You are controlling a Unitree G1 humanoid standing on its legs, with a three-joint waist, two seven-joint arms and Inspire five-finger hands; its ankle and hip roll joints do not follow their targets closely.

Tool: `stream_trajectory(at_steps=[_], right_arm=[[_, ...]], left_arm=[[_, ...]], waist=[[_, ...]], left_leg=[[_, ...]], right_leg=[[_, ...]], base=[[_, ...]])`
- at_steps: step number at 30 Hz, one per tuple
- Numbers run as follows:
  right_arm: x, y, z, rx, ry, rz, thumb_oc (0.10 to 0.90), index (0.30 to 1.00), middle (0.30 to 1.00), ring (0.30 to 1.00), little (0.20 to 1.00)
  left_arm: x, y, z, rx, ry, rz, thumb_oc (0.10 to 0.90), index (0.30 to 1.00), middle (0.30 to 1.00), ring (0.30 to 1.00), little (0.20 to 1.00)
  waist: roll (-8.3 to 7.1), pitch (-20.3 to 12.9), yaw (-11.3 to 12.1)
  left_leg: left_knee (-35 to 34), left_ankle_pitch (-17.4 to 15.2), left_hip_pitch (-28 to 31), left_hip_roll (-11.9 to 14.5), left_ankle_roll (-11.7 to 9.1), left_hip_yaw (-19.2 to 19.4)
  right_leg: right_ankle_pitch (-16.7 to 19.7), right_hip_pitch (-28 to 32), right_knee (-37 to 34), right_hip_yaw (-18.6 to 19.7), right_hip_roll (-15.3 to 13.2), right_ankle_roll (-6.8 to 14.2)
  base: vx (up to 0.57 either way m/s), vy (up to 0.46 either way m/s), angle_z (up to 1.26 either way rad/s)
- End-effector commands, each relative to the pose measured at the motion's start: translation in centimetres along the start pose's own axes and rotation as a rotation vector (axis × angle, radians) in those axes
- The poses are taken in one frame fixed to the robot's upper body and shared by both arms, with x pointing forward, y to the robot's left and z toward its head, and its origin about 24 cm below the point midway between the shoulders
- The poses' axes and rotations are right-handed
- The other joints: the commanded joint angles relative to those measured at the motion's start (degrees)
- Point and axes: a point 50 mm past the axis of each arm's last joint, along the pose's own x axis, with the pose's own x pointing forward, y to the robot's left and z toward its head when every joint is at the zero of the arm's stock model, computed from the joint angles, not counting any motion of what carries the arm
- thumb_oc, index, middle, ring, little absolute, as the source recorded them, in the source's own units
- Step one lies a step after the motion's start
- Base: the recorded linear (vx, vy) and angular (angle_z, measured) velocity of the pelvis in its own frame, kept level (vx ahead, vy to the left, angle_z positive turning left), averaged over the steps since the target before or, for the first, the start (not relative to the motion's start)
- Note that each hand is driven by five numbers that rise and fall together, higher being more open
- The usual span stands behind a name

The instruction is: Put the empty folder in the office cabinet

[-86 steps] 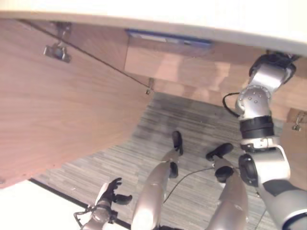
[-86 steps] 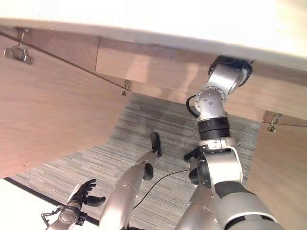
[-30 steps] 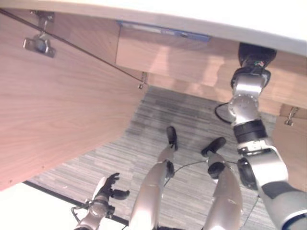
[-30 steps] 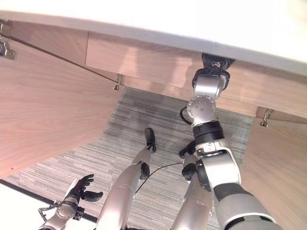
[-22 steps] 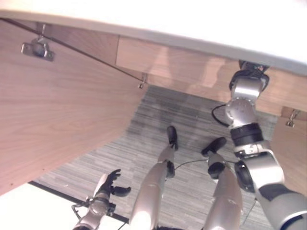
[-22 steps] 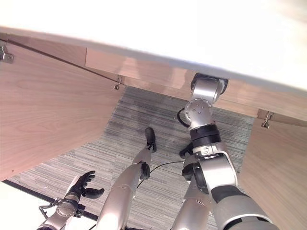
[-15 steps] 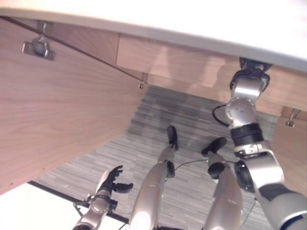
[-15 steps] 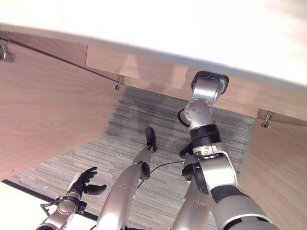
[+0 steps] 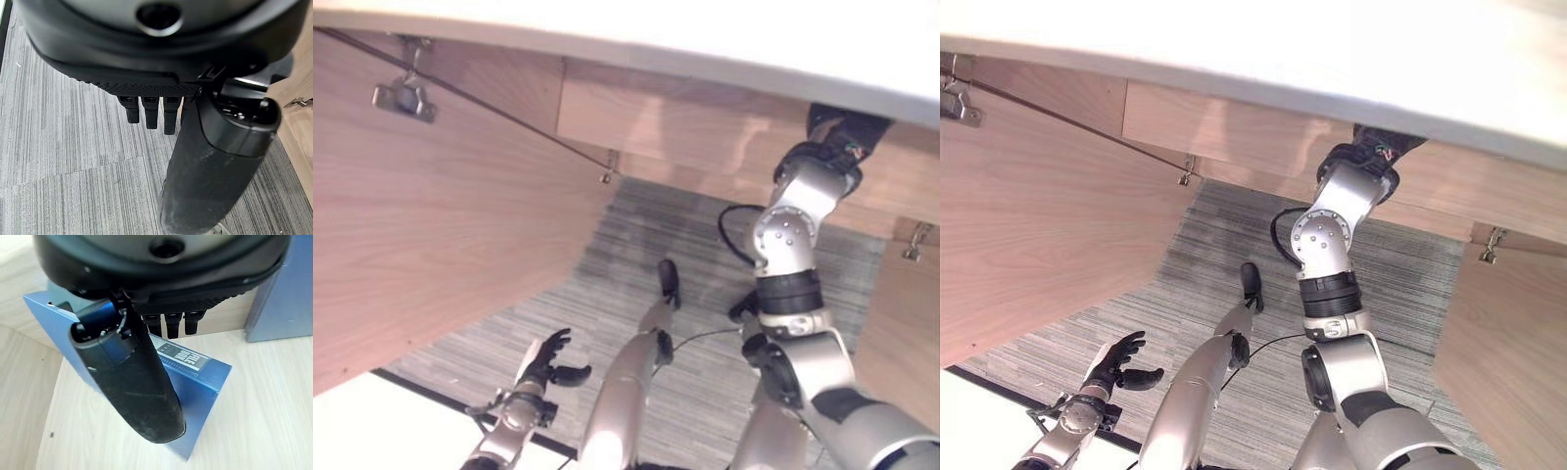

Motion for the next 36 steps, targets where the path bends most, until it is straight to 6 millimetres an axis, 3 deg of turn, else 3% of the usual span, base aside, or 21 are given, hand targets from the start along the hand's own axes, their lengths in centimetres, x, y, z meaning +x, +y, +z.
stream_trajectory(at_steps=[1, 17, 23, 26, 36], right_arm=[[-0.2, 5.4, 0.7, 0.017, -0.031, 0.302, 0.8, 0.9, 0.9, 0.9, 0.9], [-1.3, 2.6, 0.2, -0.036, 0.024, 0.199, 0.8, 0.9, 0.9, 0.9, 0.9], [-1.0, 1.2, 0.0, -0.137, 0.078, 0.174, 0.8, 0.9, 0.9, 0.9, 0.9], [-0.8, -0.5, 0.3, -0.237, 0.093, 0.102, 0.8, 0.9, 0.9, 0.9, 0.9], [-0.5, -3.6, 0.8, -0.42, 0.107, -0.058, 0.8, 0.9, 0.9, 0.9, 0.9]], left_arm=[[-4.1, 1.6, -6.5, 0.107, 0.201, 0.013, 0.8, 0.9, 0.9, 0.9, 0.9], [-4.4, 0.8, -7.4, 0.078, 0.25, 0.004, 0.8, 0.9, 0.9, 0.9, 0.9], [-4.2, 1.0, -7.7, 0.064, 0.278, 0.026, 0.8, 0.9, 0.9, 0.9, 0.9], [-4.1, 1.0, -7.9, 0.05, 0.297, 0.031, 0.8, 0.9, 0.9, 0.9, 0.9], [-4.0, 0.5, -8.4, 0.071, 0.332, 0.022, 0.8, 0.9, 0.9, 0.9, 0.9]], waist=[[3.07, -0.96, 1.16], [2.42, -0.96, 0.14], [1.2, -0.96, -0.48], [0.19, -0.96, -1.17], [-1.01, -0.96, -2.14]], left_leg=[[2.37, -10.88, 4.05, -0.05, -4.64, -1.56], [2.85, -11.1, 2.97, -0.23, -4.26, -1.27], [2.95, -11.09, 2.44, 0.02, -4.36, -1.03], [3.17, -11.11, 1.86, 0.25, -4.41, -0.85], [3.13, -11.06, 1.12, 0.61, -4.55, -0.53]], right_leg=[[6.09, -1.85, -1.4, 5.6, -0.2, 9.89], [6.48, -3.07, -1.05, 6.13, -0.62, 9.91], [6.7, -3.55, -1.24, 6.11, -0.44, 9.78], [6.84, -3.88, -1.48, 6.25, -0.18, 9.6], [7.01, -4.25, -2.26, 6.22, 0.53, 9.38]], base=[[0.0, 0.0, 0.0], [0.0, 0.0, 0.0], [0.0, 0.0, 0.0], [0.0, 0.0, 0.0], [0.0, -0.001, -0.01]])
